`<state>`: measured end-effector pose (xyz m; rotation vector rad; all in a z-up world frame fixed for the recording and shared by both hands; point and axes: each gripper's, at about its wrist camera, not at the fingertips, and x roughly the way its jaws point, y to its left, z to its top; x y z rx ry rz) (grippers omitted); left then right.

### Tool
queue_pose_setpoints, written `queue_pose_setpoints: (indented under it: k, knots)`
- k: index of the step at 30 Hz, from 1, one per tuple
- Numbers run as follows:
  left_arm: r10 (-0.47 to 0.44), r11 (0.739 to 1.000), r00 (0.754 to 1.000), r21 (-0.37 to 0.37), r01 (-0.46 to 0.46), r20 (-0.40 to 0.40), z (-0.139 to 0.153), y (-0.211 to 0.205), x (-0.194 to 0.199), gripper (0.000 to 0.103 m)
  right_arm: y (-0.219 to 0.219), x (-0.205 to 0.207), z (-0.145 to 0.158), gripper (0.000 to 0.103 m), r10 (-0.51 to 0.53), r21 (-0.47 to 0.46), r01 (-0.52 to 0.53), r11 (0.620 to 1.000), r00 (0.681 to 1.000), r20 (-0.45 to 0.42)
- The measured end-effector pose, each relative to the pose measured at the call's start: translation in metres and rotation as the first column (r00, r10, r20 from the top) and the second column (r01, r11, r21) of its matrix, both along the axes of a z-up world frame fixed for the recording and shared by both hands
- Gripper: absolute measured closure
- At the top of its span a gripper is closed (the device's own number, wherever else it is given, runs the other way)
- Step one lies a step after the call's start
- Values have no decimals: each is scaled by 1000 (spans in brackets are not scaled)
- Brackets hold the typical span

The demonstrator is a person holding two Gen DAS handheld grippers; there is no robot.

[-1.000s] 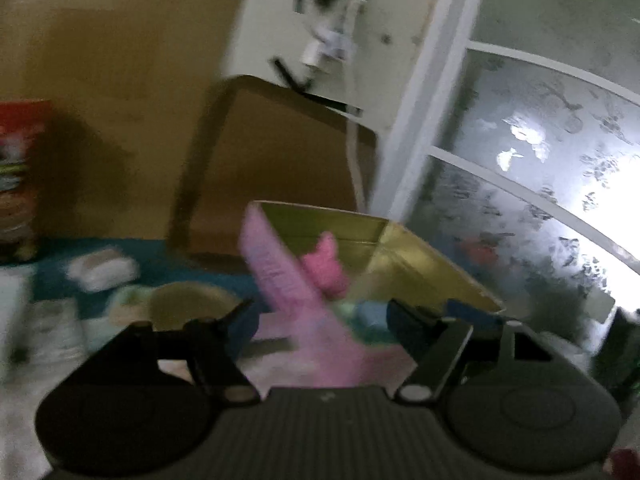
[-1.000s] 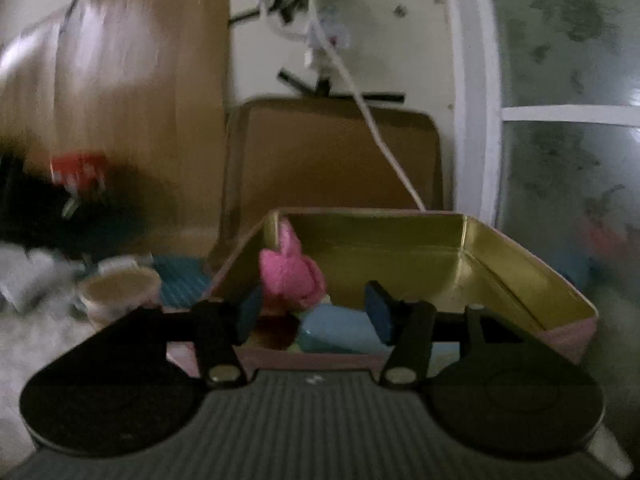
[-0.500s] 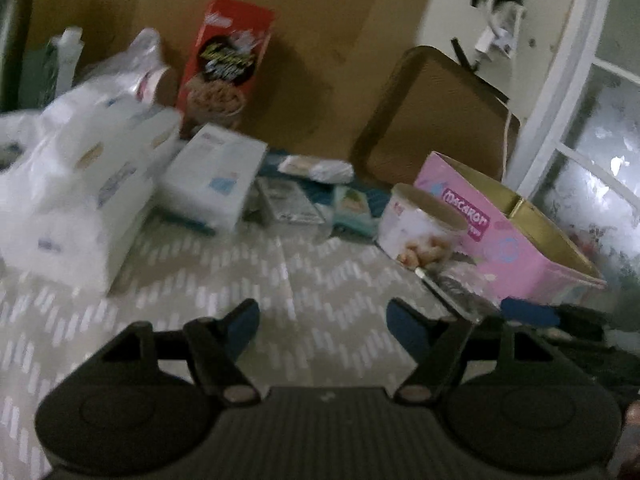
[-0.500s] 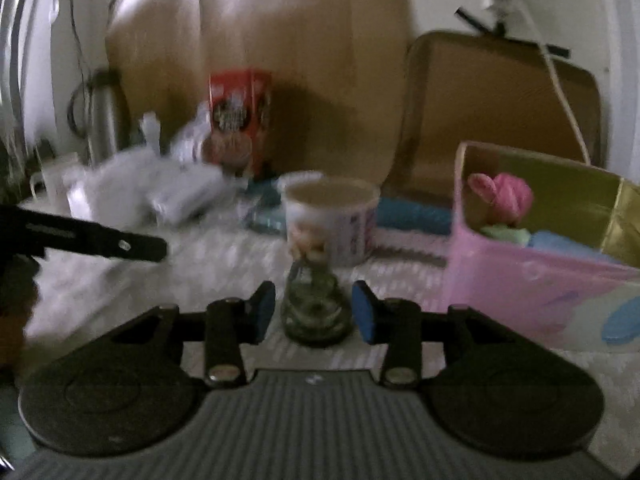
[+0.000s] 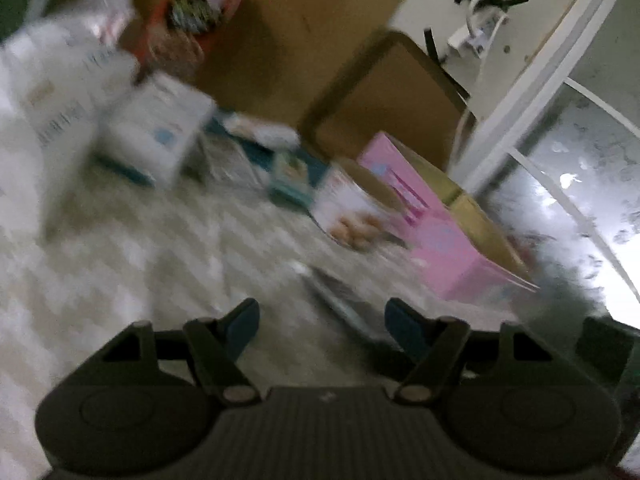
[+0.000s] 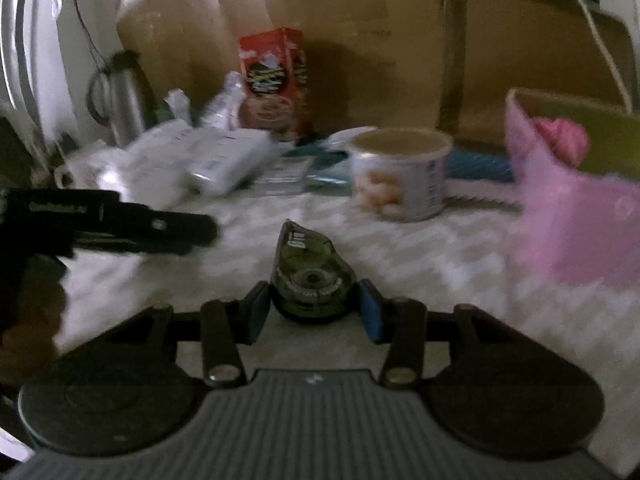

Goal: Organize soft objects

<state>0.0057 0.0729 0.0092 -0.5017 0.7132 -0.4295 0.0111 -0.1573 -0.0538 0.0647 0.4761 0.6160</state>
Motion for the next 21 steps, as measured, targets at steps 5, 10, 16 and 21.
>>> queue_pose_setpoints:
  k: [5, 10, 16, 21]
  knots:
    - [-30, 997, 997, -70, 25, -66, -4, -17, 8, 62, 2, -9, -3, 53, 89, 123, -81, 989, 994, -58]
    - [-71, 995, 997, -68, 69, -32, 10, -42, 20, 73, -3, -22, 5, 53, 54, 103, -56, 993, 998, 27]
    - [-202, 979, 976, 6, 202, 80, 51, -110, 53, 75, -40, -28, 20, 53, -92, 121, 73, 990, 982, 165]
    - [-314, 949, 945, -1, 315, 96, 69, -173, 101, 75, -88, -17, 36, 53, -245, 153, 213, 965, 941, 235]
